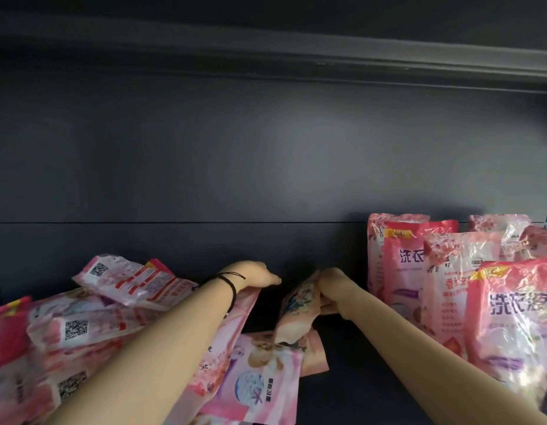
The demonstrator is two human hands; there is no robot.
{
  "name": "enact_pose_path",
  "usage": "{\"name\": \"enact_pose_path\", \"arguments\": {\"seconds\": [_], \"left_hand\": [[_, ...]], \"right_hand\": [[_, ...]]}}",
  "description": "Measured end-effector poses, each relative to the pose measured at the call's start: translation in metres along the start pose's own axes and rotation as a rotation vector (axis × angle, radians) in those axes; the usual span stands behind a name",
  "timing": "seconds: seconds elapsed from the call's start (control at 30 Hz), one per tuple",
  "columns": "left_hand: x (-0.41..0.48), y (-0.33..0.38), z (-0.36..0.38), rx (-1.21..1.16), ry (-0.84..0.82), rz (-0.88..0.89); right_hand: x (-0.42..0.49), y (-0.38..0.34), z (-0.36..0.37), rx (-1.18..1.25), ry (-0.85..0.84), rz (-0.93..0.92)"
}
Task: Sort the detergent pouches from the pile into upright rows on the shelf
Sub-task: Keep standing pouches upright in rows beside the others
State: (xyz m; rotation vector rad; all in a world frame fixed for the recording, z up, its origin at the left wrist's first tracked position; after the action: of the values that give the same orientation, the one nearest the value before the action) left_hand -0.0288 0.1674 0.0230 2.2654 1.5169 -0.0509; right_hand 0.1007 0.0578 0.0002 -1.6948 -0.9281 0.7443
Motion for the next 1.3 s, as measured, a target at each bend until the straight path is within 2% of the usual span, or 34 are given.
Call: {"name": "enact_pose_path", "arguments": {"seconds": [0.17, 0.3, 0.4, 0.57, 0.8, 1.0, 1.3], "left_hand": [[-0.01, 0.006, -0.004, -0.306, -0.058, 0.016], [-0.021, 0.016, -0.013, -0.971, -0.047, 0.171], [-0.035, 0.025, -0.019, -1.237, 0.022, 0.278], [-0.069, 0.04, -0.019, -1.355, 0.159, 0.389], [-0.118, 0.042, -0.009, -1.516, 0.304, 0.473], [-0.151, 0.037, 0.004, -1.528, 0.336, 0.46], [-0.194, 0.042, 0.043, -1.44, 0.395, 0.527]], "right_hand": [[-0.003, -0.013, -0.015, 0.274, 0.057, -0.136], [-0.011, -0.022, -0.026, 0.453, 0.064, -0.281], [-0.019, -0.031, -0.033, 0.485, 0.089, -0.403], [-0.04, -0.048, -0.048, 0.519, 0.038, -0.521], [-0.072, -0.057, -0.049, 0.588, -0.084, -0.531], [-0.102, -0.051, -0.046, 0.649, -0.182, -0.496], [-0.147, -0.032, -0.058, 0.658, -0.084, -0.475]]}}
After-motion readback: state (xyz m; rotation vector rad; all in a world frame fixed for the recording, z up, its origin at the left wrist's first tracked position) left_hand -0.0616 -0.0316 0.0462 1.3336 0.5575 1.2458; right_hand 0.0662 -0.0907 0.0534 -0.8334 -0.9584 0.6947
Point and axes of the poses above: each hand's wrist, its own x-axis towards the middle knuckle, its own z-axis out of the palm, y = z × x, the point moved 1 cm from there along x, towards the middle knuckle, and after that the axes turned 8 degrees about -z, right-handed, at the moved point
